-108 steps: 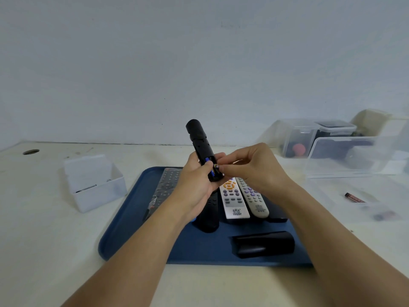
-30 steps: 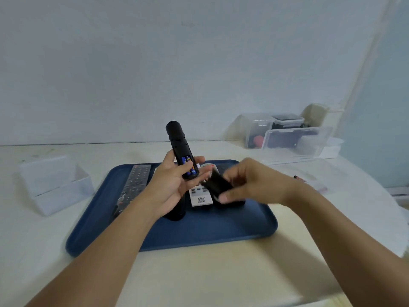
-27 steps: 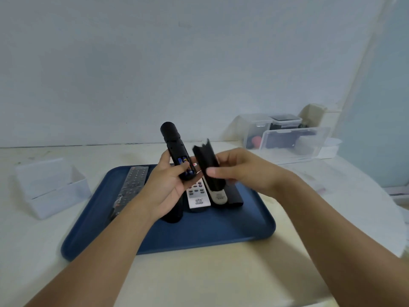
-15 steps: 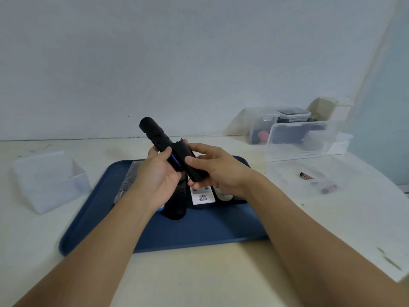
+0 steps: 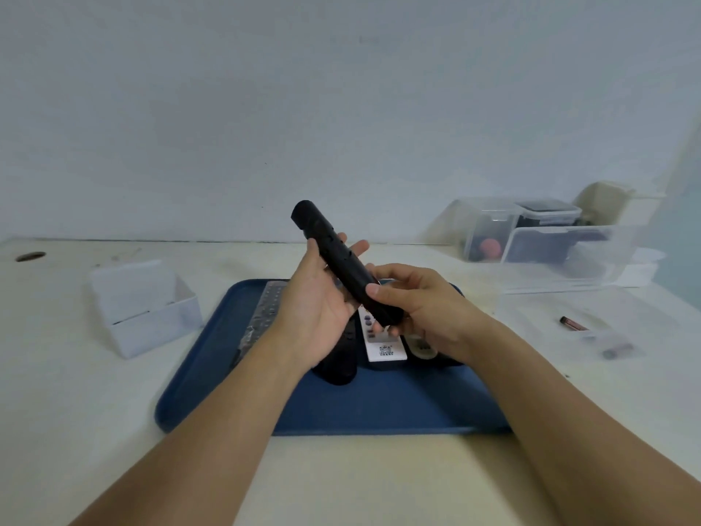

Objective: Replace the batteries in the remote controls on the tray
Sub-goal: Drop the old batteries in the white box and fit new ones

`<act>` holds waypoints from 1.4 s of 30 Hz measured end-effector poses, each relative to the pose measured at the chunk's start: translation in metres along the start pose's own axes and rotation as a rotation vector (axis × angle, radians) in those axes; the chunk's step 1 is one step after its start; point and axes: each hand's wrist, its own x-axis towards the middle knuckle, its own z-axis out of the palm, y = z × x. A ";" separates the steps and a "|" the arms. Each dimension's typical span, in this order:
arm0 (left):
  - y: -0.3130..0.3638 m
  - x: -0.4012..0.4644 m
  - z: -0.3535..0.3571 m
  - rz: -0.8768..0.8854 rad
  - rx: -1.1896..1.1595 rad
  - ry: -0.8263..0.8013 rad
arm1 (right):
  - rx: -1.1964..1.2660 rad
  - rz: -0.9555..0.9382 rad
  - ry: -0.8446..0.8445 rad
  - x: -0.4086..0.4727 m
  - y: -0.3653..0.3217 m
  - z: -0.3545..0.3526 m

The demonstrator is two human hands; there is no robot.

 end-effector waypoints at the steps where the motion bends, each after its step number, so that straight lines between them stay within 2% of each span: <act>1: 0.001 -0.001 0.000 0.016 0.029 0.000 | -0.014 0.002 0.000 0.000 0.000 -0.001; 5: 0.002 -0.003 0.001 0.093 0.109 0.018 | -0.044 0.011 0.008 0.000 -0.001 -0.004; 9: 0.012 -0.002 -0.002 0.097 -0.057 0.030 | -0.102 0.022 0.029 0.002 -0.001 -0.011; 11: 0.015 0.000 -0.006 0.107 -0.068 0.008 | -0.107 0.025 0.045 0.003 -0.001 -0.013; 17: 0.001 -0.003 -0.001 0.090 0.049 -0.092 | -0.107 0.026 0.098 0.001 -0.001 -0.013; 24: -0.003 -0.005 0.001 0.073 0.080 -0.117 | -0.193 0.063 0.129 0.001 0.000 -0.015; 34: -0.005 -0.007 0.001 0.185 0.349 -0.178 | -0.226 0.048 0.016 -0.001 -0.001 -0.013; 42: -0.002 -0.008 0.002 0.226 0.327 -0.220 | -0.177 -0.031 0.006 -0.001 0.001 -0.012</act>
